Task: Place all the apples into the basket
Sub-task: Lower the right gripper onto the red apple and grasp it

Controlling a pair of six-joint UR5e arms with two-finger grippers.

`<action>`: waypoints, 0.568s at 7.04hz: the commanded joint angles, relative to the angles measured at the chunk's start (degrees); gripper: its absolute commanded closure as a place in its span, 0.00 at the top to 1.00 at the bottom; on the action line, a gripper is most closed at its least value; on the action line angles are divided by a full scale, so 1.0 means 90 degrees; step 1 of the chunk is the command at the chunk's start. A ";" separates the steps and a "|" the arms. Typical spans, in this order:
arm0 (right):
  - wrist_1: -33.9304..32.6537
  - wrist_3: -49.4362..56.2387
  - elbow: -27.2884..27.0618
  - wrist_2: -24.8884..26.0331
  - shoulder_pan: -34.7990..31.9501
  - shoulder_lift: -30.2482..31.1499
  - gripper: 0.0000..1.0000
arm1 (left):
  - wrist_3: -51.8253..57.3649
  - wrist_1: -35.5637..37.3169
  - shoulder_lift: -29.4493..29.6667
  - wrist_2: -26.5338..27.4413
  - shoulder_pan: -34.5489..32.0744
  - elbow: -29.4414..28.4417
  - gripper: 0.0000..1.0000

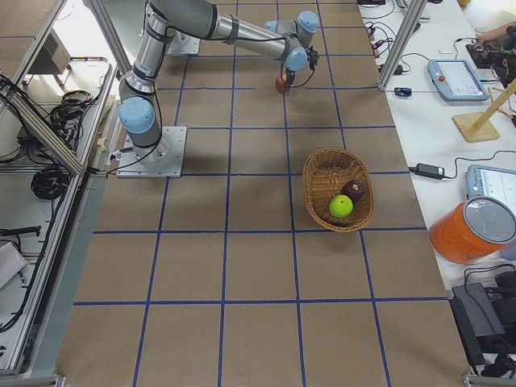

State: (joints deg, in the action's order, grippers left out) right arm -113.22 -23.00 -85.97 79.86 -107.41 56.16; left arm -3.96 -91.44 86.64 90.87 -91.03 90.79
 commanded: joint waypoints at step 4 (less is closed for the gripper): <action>-0.0066 -0.0022 -0.0027 -0.0211 -0.0106 -0.0303 0.81 | 0.0000 0.0004 -0.0007 0.0011 0.0017 0.0000 1.00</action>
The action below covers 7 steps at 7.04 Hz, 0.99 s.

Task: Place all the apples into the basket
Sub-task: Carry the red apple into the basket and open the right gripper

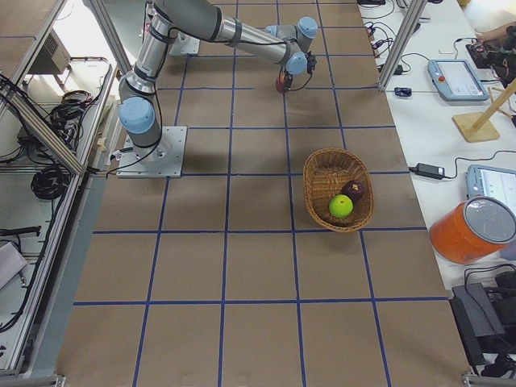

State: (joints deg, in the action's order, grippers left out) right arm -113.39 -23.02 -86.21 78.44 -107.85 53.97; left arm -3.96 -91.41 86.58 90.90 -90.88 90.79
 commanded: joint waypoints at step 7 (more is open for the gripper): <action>0.0448 0.1151 0.0165 0.1572 0.2095 0.1384 0.00 | 0.0000 -0.0010 -0.0020 0.0007 0.0020 0.0010 1.00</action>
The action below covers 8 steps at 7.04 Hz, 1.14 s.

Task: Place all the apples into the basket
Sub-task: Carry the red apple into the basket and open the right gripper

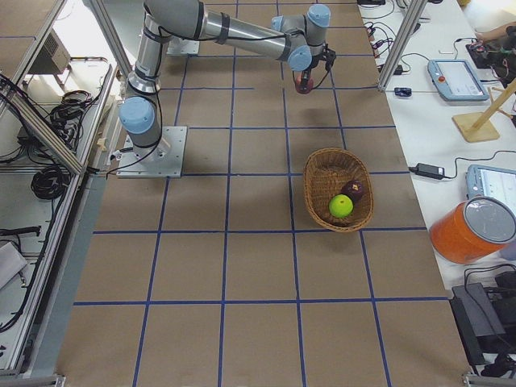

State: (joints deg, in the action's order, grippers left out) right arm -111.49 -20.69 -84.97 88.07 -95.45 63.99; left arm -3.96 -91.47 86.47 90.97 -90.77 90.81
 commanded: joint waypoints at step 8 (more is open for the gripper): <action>-0.1407 0.4223 0.0037 0.1084 0.2744 -0.0624 0.06 | 0.0000 0.0007 -0.0008 0.0000 0.0007 0.0007 1.00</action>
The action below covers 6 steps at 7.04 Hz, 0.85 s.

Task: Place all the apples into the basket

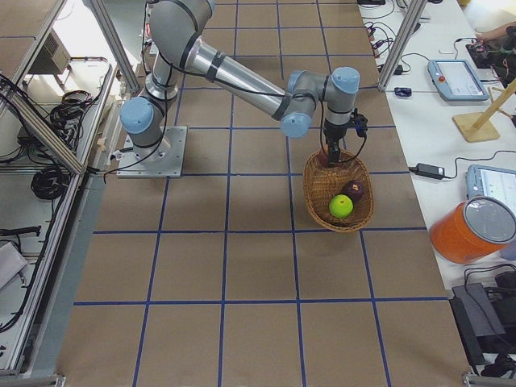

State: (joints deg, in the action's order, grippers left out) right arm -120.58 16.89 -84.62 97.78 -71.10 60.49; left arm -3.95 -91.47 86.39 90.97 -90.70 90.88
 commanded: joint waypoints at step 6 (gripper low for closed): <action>-0.0129 0.0028 -0.0032 -0.0005 0.0214 -0.0325 1.00 | 0.0000 -0.0002 -0.0058 0.0010 0.0000 -0.0010 1.00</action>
State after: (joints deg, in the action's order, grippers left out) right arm -123.24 17.24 -85.34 97.59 -69.36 57.25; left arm -3.95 -91.49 85.91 91.05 -90.70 90.79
